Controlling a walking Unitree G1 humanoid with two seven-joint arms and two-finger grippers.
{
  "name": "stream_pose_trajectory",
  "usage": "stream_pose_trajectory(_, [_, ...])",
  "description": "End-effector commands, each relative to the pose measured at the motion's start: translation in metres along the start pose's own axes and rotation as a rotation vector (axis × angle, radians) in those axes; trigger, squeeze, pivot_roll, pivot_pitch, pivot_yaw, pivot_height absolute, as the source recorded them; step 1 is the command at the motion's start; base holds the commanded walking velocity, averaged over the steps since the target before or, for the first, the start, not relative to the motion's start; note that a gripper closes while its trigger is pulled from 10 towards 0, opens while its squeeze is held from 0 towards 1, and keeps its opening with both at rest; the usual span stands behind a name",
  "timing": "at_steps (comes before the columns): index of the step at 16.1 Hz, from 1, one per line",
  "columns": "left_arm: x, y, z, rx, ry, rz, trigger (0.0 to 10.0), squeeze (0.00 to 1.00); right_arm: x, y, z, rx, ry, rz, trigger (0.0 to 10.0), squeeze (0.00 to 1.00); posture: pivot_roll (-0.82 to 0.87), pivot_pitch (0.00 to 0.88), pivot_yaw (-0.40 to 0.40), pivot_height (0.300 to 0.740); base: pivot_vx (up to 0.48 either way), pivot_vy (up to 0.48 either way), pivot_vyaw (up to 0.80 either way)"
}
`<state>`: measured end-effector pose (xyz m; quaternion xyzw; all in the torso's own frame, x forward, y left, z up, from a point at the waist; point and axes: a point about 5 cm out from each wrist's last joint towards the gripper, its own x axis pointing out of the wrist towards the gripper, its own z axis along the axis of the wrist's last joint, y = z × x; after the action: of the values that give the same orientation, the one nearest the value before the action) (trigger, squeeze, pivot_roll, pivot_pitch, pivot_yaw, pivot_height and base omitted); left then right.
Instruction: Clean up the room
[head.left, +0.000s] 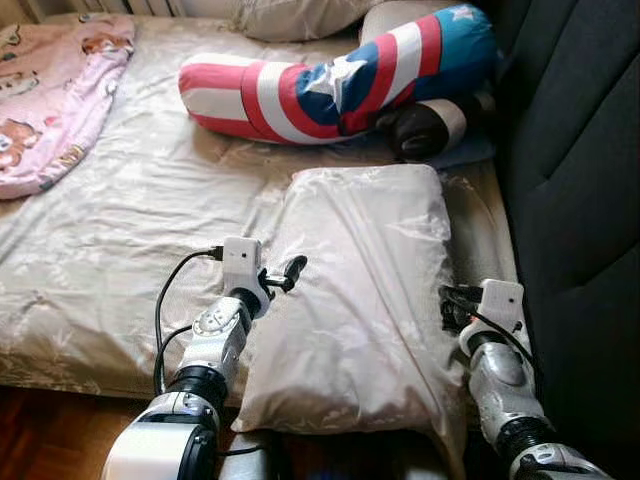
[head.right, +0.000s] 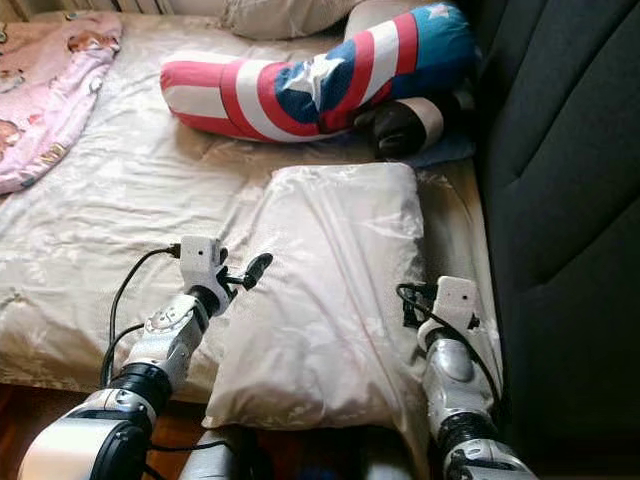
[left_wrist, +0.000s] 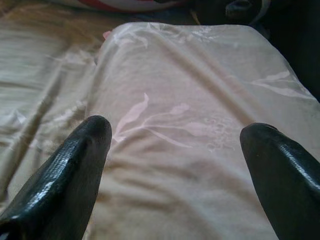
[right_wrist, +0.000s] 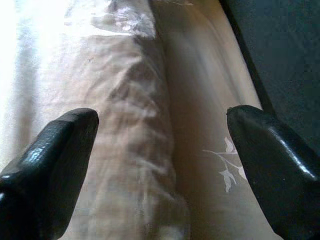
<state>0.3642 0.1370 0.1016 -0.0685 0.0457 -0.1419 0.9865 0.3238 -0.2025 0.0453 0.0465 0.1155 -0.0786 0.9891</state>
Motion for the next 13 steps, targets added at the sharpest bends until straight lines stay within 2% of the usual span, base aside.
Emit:
stream_pose_trajectory(1, [-0.004, 0.004, -0.010, -0.042, 0.039, 0.030, 10.0, 1.00, -0.003, -0.001, -0.008, -0.001, 0.028, 0.043, 10.0, 1.00, -0.01, 0.257, -0.010, 0.660, 0.000, 0.000, 0.00])
stream_pose_trajectory(2, [-0.006, 0.007, -0.014, -0.047, 0.053, 0.037, 10.0, 0.00, -0.004, -0.001, -0.009, -0.023, 0.039, 0.060, 10.0, 0.00, -0.01, 0.271, -0.013, 0.660, 0.000, 0.000, 0.00])
stream_pose_trajectory(5, [-0.009, 0.011, -0.016, -0.075, 0.060, 0.045, 10.0, 0.00, -0.004, -0.006, -0.011, -0.051, 0.070, 0.056, 10.0, 0.00, -0.02, 0.298, -0.013, 0.660, 0.000, 0.000, 0.00])
stream_pose_trajectory(8, [-0.010, 0.016, -0.015, -0.084, 0.046, 0.062, 10.0, 0.00, -0.003, -0.003, -0.016, -0.080, 0.117, 0.086, 10.0, 0.00, 0.00, 0.309, -0.008, 0.660, 0.000, 0.000, 0.00])
stream_pose_trajectory(9, [-0.011, 0.022, -0.010, -0.080, 0.027, 0.064, 10.0, 0.00, -0.003, 0.002, -0.022, -0.102, 0.175, 0.092, 10.0, 0.00, 0.00, 0.313, 0.002, 0.660, 0.000, 0.000, 0.00])
stream_pose_trajectory(10, [-0.012, 0.024, -0.008, -0.079, 0.023, 0.067, 10.0, 0.00, -0.003, 0.003, -0.023, -0.100, 0.191, 0.095, 10.0, 0.00, 0.00, 0.314, 0.004, 0.660, 0.000, 0.000, 0.00])
stream_pose_trajectory(13, [-0.016, 0.038, 0.001, -0.069, -0.003, 0.084, 10.0, 0.00, -0.004, 0.020, -0.032, -0.018, 0.282, 0.147, 10.0, 0.00, 0.02, 0.307, 0.021, 0.660, 0.000, 0.000, 0.00])
